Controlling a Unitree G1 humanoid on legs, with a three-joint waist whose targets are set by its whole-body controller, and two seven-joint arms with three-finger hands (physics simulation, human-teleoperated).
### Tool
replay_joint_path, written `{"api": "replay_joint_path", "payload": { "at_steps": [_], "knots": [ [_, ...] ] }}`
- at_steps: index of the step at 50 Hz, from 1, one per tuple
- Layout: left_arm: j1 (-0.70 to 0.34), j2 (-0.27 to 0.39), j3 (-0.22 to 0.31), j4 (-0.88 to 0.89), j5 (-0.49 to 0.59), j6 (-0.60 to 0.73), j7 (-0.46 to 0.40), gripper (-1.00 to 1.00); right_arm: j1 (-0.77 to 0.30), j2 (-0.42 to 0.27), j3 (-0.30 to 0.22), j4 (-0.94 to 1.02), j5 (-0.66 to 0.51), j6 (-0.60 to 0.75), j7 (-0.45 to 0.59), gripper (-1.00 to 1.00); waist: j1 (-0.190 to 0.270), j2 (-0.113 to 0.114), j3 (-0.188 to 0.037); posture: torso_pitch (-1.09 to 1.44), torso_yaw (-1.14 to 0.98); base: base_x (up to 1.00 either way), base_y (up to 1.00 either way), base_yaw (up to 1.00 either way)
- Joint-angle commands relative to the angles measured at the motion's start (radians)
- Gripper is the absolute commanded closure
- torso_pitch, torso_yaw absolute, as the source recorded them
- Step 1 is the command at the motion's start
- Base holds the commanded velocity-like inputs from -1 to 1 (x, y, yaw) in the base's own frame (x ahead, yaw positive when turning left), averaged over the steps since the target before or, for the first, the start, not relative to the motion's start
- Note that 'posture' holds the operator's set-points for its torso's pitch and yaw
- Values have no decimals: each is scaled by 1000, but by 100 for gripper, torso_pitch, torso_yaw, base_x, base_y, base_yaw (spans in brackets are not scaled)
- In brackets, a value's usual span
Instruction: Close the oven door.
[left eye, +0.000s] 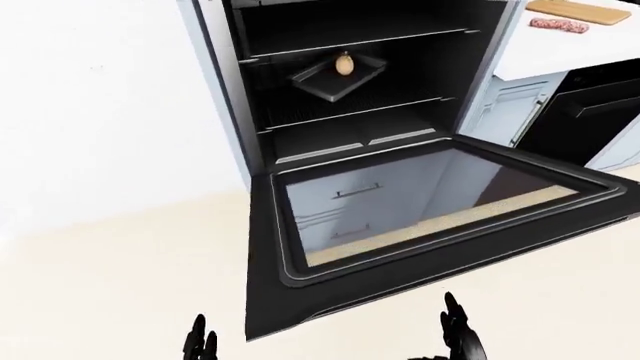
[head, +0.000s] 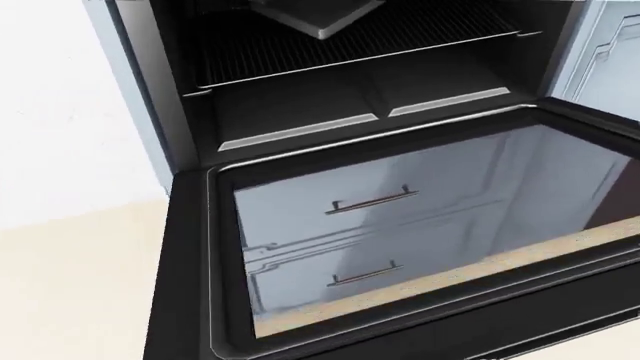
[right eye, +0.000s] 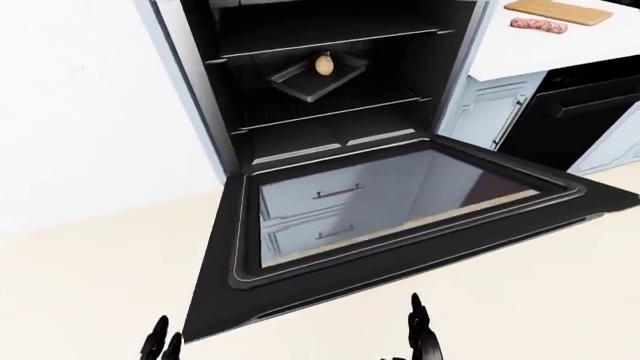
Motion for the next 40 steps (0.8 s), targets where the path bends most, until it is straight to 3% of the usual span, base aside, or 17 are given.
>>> {"api": "replay_joint_path", "payload": {
  "at_steps": [1, 2, 3, 4, 5, 6, 16, 19, 21, 24, 27, 30, 31, 32, 33, 37, 40],
  "knots": [
    [-4, 14, 4, -16, -5, -25, 4, -100, -11, 2, 2, -15, -3, -21, 5, -100, 4, 11, -12, 0, 0, 0, 49, 0],
    [-4, 13, 5, -16, -6, -25, 5, -100, -12, 3, 1, -15, -4, -20, 5, -100, 7, 48, -22, 0, 0, 0, 49, 0],
    [-4, 12, 7, -16, -9, -23, 1, -100, -11, 3, 1, -15, -4, -19, 5, -100, 17, 101, -37, 0, 0, 0, 48, 0],
    [-3, 11, 4, -16, -6, -24, 3, -100, -11, 3, 0, -15, -5, -19, 6, -100, 20, 36, -25, 0, 0, 0, 49, 0],
    [-1, 10, 3, -16, -4, -24, 6, -100, -9, 3, 0, -15, -6, -19, 5, -100, 23, 46, -19, 0, 0, 0, 48, 0],
    [-1, 9, 2, -16, -3, -24, 7, -100, -8, 3, 0, -15, -6, -19, 5, -100, 30, 41, -17, 0, 0, 0, 49, 0],
    [10, 14, 13, -13, 1, -7, -1, -100, 4, 4, -5, -13, -11, -14, 4, -100, 15, -60, -5, 0, 0, 0, 49, 0],
    [10, 13, 15, -14, 7, -7, 4, -100, 7, 2, -7, -13, -11, -11, 5, -100, 11, -107, -13, 0, 0, 0, 49, 0],
    [12, 13, 17, -14, 8, -7, 5, -100, 7, 2, -8, -13, -11, -10, 5, -100, 0, -75, -14, 0, 0, 0, 49, 0],
    [15, 14, 21, -13, 10, -6, 5, -100, 8, 3, -8, -13, -12, -10, 4, -100, 0, -84, -23, 0, 0, 0, 49, 0],
    [14, 13, 21, -14, 11, -5, 6, -100, 7, 2, -8, -13, -12, -9, 4, -100, 2, -55, -13, 0, 0, 0, 48, 0],
    [14, 11, 20, -14, 12, -8, 7, -100, 7, 2, -8, -13, -13, -10, 5, -100, 4, 0, -12, 0, 0, 0, 49, 0],
    [14, 11, 21, -14, 11, -8, 7, -100, 7, 2, -8, -13, -13, -10, 5, -100, 6, 37, -21, 0, 0, 0, 49, 0],
    [14, 12, 21, -14, 11, -8, 6, -100, 9, 3, -6, -13, -17, -13, 5, -100, 14, 89, -35, 0, 0, 0, 48, 0],
    [14, 12, 21, -14, 11, -7, 5, -100, 11, 2, -1, -12, -27, -17, -2, -100, 20, 43, -28, 0, 0, 0, 48, 0],
    [13, 14, 23, -14, 10, -6, 3, -100, 10, 3, -4, -12, -27, -12, 0, -100, 32, 37, -14, 0, 0, 0, 19, 0],
    [12, 13, 23, -14, 10, -6, 1, -100, 11, 6, -6, -12, -25, -9, 6, -100, 20, 29, -16, 0, 0, 0, 0, 0]
  ]
}}
